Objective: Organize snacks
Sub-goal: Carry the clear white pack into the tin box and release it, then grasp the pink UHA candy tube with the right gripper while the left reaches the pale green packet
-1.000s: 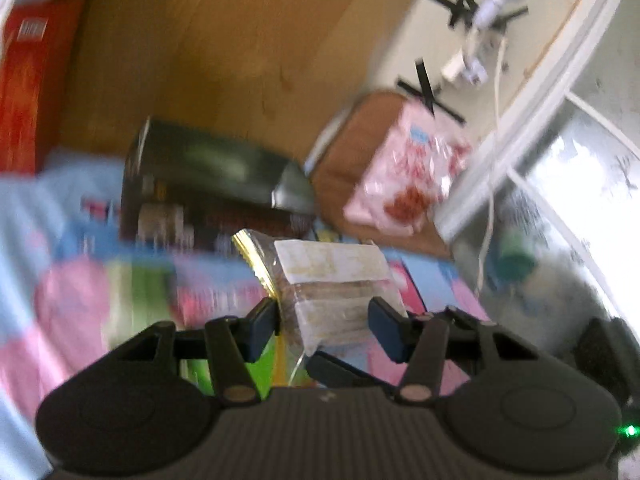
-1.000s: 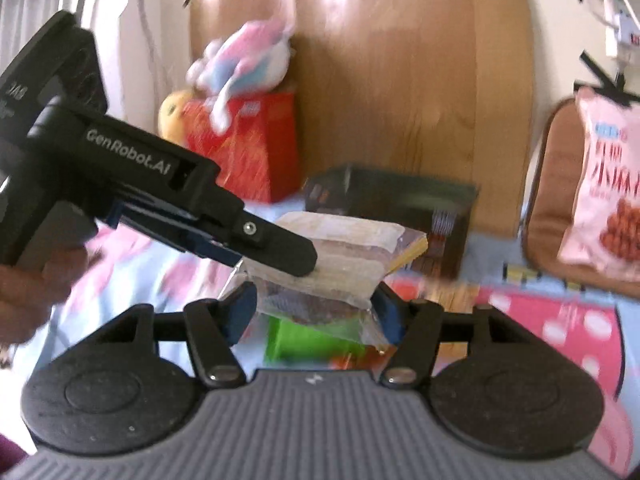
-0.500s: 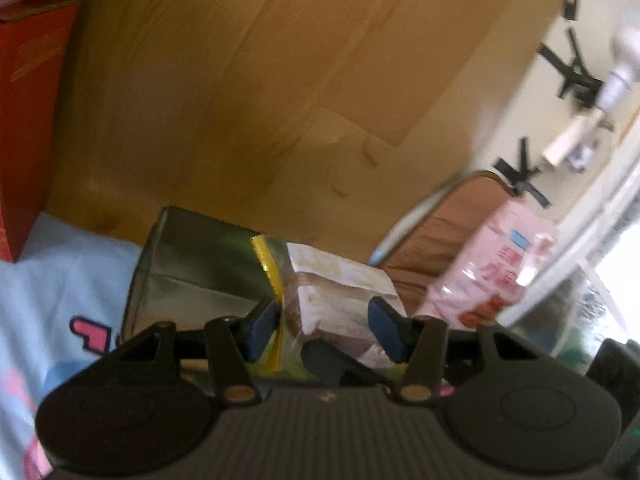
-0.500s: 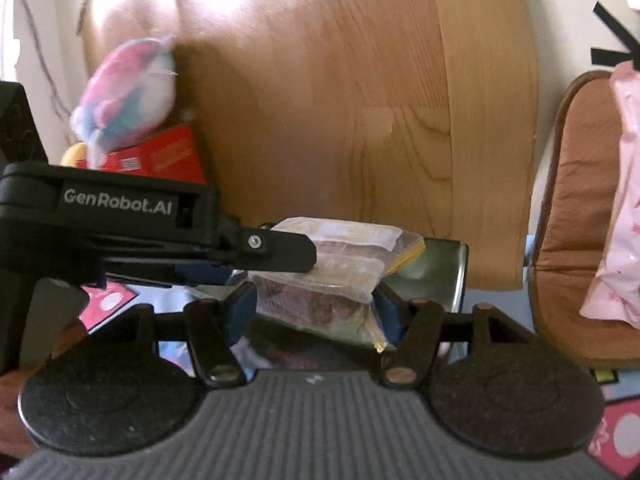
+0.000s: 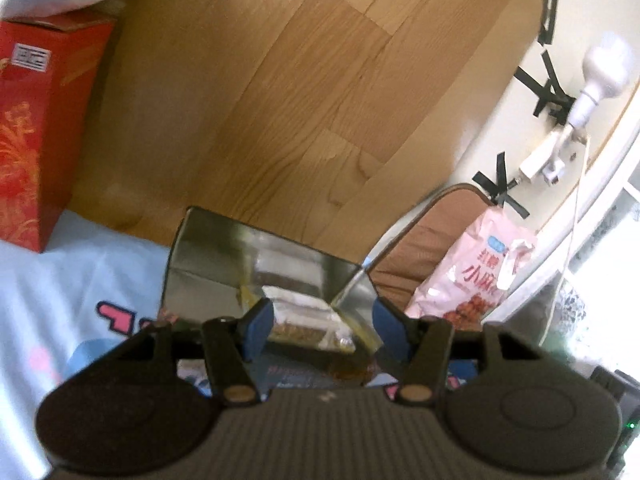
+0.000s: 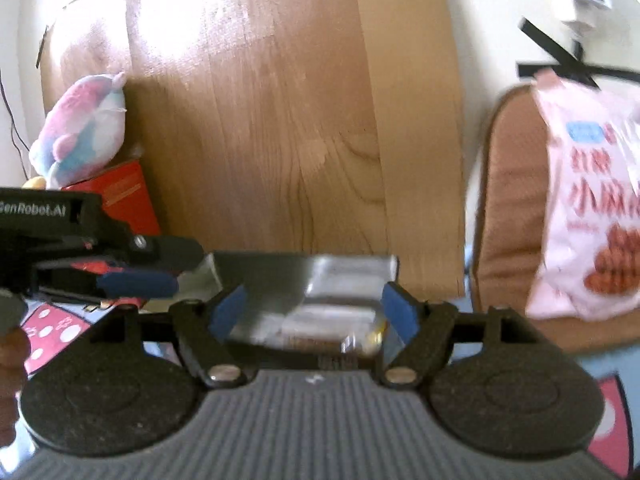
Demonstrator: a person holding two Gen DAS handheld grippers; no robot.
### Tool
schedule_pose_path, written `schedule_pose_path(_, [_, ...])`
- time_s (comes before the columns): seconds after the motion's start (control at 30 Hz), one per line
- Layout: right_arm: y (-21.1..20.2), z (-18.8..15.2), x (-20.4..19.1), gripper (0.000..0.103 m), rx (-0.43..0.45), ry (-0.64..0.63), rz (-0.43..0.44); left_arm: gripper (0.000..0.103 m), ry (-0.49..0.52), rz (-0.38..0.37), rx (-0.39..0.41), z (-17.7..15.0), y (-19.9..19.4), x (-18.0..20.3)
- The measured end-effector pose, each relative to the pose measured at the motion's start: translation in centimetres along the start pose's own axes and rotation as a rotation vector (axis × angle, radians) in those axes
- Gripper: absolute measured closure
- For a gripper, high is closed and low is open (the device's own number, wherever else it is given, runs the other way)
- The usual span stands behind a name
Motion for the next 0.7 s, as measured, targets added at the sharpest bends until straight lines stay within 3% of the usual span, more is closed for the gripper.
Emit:
schedule_pose_path(0.17, [-0.7,-3.0,0.9,0.026,-0.068,0.056,0.011,0.047,0.009,0.024,0.012,-2.8,-1.6,-0.6])
schedule_pose_path(0.3, [-0.4,-5.1,0.6,0.035,-0.150,0.083,0.032,0.047,0.020,0.075,0.012,-5.3,-2.1,-1.5])
schedule_pose_path(0.47, [0.4,-7.8,-1.3,0.042,-0.239,0.049,0.047,0.047,0.001,0.083,-0.017,-8.0,-2.4,-2.6])
schedule_pose_path(0.53, [0.9,-9.1,-2.3,0.043,-0.289,0.012,0.047,0.047,-0.012,0.083,-0.021,-8.4,-2.6,-3.0])
schedule_pose_path(0.7, [-0.3,-10.8,-3.9,0.044,-0.319,-0.035,0.065,0.047,-0.049,0.108,0.018,-8.0,-3.8,-5.1])
Point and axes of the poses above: each gripper's, at about its wrist camera, not at the fingertips, and y roughly the way its jaws point, x to its right, z to its top, the point moved 10 cm from there along y, roughly the way its jaws point, and after that the axes turned 14 degrees about -x, right-handed, at the moved point
